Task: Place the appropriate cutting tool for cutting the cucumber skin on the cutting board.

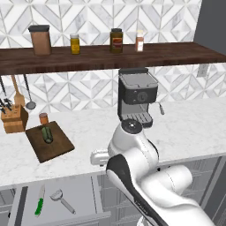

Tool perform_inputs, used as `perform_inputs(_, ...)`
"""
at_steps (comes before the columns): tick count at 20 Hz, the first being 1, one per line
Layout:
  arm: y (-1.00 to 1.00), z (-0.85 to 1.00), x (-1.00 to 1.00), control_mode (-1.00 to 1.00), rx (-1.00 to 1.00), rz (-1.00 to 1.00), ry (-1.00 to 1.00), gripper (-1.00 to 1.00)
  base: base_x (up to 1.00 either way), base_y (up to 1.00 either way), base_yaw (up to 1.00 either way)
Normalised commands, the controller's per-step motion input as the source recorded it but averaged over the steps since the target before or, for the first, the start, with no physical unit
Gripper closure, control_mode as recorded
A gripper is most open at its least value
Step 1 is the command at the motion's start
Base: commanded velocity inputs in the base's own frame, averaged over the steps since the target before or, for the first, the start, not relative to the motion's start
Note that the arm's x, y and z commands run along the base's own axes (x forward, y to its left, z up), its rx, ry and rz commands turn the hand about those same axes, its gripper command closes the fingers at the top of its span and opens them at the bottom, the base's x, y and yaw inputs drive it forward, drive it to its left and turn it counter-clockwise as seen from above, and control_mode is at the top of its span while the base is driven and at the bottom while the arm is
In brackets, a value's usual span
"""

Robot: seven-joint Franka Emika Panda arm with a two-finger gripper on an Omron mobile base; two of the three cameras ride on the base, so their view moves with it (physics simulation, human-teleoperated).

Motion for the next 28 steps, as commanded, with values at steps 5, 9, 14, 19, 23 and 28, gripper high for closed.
perform_inputs(5,0.63,0.0,0.0,-1.0,-0.13,0.0,0.0,-1.0,0.0,0.0,0.0)
perform_inputs(9,0.72,-0.06,0.0,-1.0,-0.12,0.0,0.0,-1.0,0.0,0.0,0.0)
perform_inputs(14,0.73,-0.06,0.0,-1.0,-0.02,0.0,0.0,-1.0,0.0,0.0,0.0)
perform_inputs(19,0.66,-0.08,0.0,-1.0,0.0,0.0,0.0,-1.0,0.0,0.0,0.0)
perform_inputs(23,0.22,-0.04,0.01,-1.0,-0.02,0.02,0.01,-1.0,0.0,0.0,0.0)
perform_inputs(28,0.01,0.0,-0.03,-1.0,0.0,0.01,0.0,-1.0,0.0,0.0,0.0)
